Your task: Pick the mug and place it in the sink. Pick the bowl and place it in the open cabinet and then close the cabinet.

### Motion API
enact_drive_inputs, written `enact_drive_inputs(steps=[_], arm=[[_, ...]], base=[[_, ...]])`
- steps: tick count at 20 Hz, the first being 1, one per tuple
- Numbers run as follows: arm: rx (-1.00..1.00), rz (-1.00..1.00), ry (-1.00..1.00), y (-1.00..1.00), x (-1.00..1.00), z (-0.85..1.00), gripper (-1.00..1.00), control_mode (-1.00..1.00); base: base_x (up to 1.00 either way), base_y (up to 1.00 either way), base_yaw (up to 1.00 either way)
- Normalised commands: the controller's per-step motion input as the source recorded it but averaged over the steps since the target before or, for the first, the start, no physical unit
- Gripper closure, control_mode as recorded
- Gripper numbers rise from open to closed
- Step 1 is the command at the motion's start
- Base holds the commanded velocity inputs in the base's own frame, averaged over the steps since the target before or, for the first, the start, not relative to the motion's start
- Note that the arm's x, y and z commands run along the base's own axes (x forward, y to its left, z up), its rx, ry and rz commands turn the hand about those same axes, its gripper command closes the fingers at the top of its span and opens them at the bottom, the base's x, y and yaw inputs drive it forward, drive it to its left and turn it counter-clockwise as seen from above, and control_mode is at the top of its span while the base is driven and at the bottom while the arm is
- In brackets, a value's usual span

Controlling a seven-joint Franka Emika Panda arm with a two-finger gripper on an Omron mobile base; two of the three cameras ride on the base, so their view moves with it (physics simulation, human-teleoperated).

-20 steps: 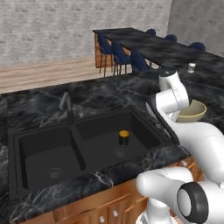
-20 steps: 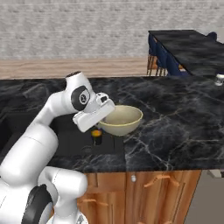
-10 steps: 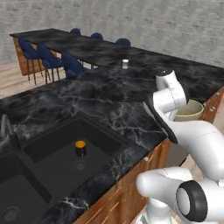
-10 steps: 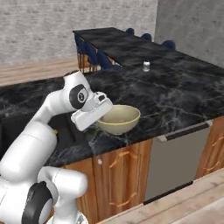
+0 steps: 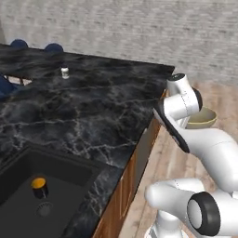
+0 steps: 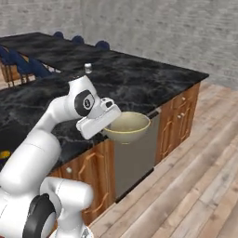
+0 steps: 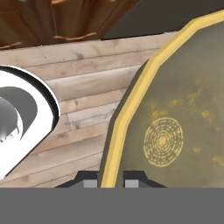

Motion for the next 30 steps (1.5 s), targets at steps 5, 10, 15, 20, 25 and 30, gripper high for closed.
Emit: enact_drive_inputs(steps=[5,10,15,20,25,30], arm=[[0.0,0.0,0.0,0.0,0.0,0.0,1.0,1.0],[0.0,0.0,0.0,0.0,0.0,0.0,1.0,1.0],[0.0,0.0,0.0,0.0,0.0,0.0,1.0,1.0],[0.0,0.0,0.0,0.0,0.0,0.0,1.0,1.0],[0.0,0.0,0.0,0.0,0.0,0.0,1.0,1.0],[0.0,0.0,0.0,0.0,0.0,0.0,1.0,1.0]], base=[[0.0,-0.07,-0.58],[0.0,-0.05,-0.57],[0.0,0.0,-0.54],[0.0,0.0,-0.51],[0.0,-0.06,-0.53],[0.0,-0.14,-0.59]])
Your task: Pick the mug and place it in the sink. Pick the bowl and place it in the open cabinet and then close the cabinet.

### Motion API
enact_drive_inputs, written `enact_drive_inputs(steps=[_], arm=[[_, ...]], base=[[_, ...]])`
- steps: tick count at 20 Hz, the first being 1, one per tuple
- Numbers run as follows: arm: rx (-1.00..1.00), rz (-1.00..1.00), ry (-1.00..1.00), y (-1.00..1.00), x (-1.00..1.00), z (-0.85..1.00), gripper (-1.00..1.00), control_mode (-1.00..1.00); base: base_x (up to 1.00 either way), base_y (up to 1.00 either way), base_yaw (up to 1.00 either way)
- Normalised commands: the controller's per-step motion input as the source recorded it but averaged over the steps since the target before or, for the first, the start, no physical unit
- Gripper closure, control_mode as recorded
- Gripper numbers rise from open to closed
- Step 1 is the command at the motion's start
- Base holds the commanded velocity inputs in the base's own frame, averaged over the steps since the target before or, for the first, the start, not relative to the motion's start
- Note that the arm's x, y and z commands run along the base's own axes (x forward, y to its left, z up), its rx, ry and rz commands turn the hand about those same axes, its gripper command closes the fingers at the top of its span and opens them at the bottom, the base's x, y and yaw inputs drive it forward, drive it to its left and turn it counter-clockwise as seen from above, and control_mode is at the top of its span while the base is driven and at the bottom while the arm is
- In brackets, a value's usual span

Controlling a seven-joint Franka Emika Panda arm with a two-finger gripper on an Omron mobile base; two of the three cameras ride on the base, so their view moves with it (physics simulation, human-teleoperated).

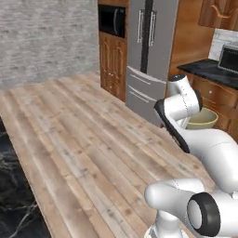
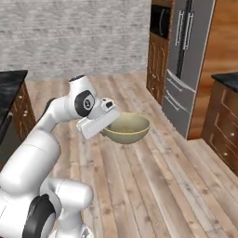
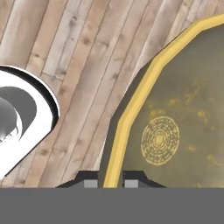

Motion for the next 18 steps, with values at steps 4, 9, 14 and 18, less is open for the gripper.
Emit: enact_drive_inputs(steps=[4,9,14,18], arm=[[0.0,0.0,0.0,0.0,0.0,0.0,1.0,1.0],[0.0,0.0,0.0,0.0,0.0,0.0,1.0,1.0],[0.0,0.0,0.0,0.0,0.0,0.0,1.0,1.0],[0.0,0.0,0.0,0.0,0.0,0.0,1.0,1.0]], base=[[0.0,-0.12,-0.59],[-0.13,-0.08,-0.63],[-0.23,-0.26,-0.77],[-0.19,-0.32,-0.79]])
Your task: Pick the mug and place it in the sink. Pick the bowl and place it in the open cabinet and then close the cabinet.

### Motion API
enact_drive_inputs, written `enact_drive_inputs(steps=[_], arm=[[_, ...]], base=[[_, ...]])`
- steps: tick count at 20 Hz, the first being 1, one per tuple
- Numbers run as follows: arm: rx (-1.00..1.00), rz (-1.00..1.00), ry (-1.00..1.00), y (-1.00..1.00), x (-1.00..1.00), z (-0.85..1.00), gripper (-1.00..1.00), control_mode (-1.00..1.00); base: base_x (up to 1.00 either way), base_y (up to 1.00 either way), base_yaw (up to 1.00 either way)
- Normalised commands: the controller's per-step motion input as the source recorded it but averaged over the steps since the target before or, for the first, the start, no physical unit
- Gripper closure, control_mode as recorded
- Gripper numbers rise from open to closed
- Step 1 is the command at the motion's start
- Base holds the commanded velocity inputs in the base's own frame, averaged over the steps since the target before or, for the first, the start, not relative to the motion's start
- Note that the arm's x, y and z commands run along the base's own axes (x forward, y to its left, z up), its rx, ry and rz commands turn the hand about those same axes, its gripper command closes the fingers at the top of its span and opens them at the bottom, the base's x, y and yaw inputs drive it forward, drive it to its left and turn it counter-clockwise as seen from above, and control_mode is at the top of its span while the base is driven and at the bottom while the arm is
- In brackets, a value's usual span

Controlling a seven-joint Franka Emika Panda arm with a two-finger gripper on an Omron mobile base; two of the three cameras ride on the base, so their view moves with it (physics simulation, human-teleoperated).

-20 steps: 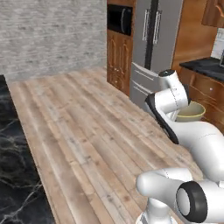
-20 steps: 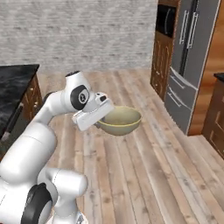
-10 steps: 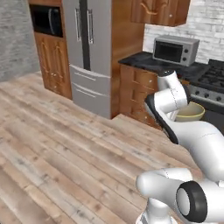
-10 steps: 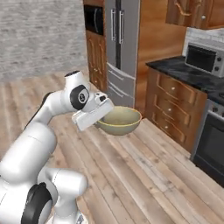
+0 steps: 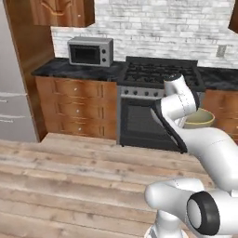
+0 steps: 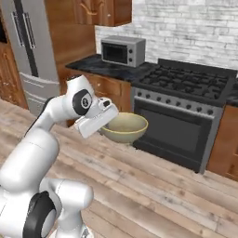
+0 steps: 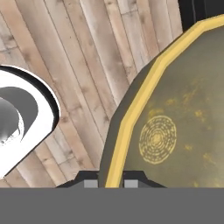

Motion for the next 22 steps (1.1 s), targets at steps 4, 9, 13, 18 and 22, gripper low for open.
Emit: enact_drive_inputs(steps=[4,9,13,18,22], arm=[[0.0,0.0,0.0,0.0,0.0,0.0,1.0,1.0],[0.0,0.0,0.0,0.0,0.0,0.0,1.0,1.0],[0.0,0.0,0.0,0.0,0.0,0.0,1.0,1.0],[0.0,0.0,0.0,0.0,0.0,0.0,1.0,1.0],[0.0,0.0,0.0,0.0,0.0,0.0,1.0,1.0]], base=[[-0.16,-0.42,-0.73],[0.0,-0.5,-0.45],[0.03,-0.74,-0.44],[0.47,-0.55,-0.11],[0.41,-0.58,0.08]])
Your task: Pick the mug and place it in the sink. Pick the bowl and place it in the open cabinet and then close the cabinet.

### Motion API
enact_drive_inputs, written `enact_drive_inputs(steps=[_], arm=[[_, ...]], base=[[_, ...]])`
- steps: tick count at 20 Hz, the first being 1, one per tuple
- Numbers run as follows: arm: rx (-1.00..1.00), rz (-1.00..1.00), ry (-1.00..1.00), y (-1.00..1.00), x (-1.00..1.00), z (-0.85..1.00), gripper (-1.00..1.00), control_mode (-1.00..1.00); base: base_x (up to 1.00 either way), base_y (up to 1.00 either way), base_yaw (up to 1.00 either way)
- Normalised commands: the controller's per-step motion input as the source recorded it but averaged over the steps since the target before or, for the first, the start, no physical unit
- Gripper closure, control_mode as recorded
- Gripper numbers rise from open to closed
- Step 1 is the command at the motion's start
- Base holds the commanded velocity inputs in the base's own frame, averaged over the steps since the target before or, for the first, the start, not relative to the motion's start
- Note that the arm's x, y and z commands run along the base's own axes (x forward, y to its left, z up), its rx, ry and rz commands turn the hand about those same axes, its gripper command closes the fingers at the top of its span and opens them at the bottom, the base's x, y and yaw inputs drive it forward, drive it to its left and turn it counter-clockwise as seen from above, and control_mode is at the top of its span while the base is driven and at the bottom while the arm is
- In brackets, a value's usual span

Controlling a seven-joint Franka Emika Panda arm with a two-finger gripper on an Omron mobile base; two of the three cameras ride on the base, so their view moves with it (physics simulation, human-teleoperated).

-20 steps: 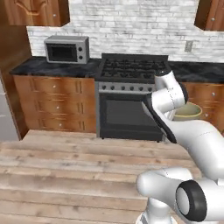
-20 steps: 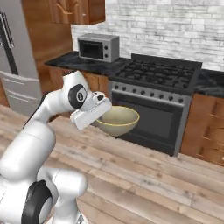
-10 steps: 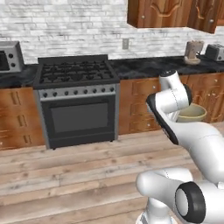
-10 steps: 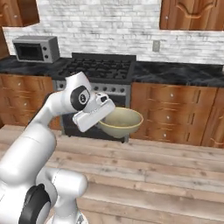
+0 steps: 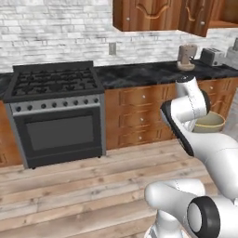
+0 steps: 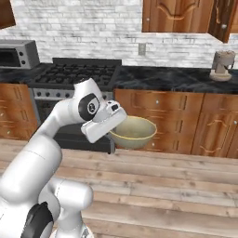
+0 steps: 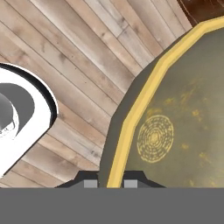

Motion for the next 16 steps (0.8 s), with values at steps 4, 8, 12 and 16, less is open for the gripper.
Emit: enact_drive_inputs(steps=[4,8,12,16], arm=[[0.0,0.0,0.0,0.0,0.0,0.0,1.0,1.0],[0.0,0.0,0.0,0.0,0.0,0.0,1.0,1.0],[0.0,0.0,0.0,0.0,0.0,0.0,1.0,1.0],[0.0,0.0,0.0,0.0,0.0,0.0,1.0,1.0]], base=[[0.13,-0.66,0.02],[0.2,-0.76,0.0],[0.4,-0.53,0.02],[0.59,-0.42,0.07]])
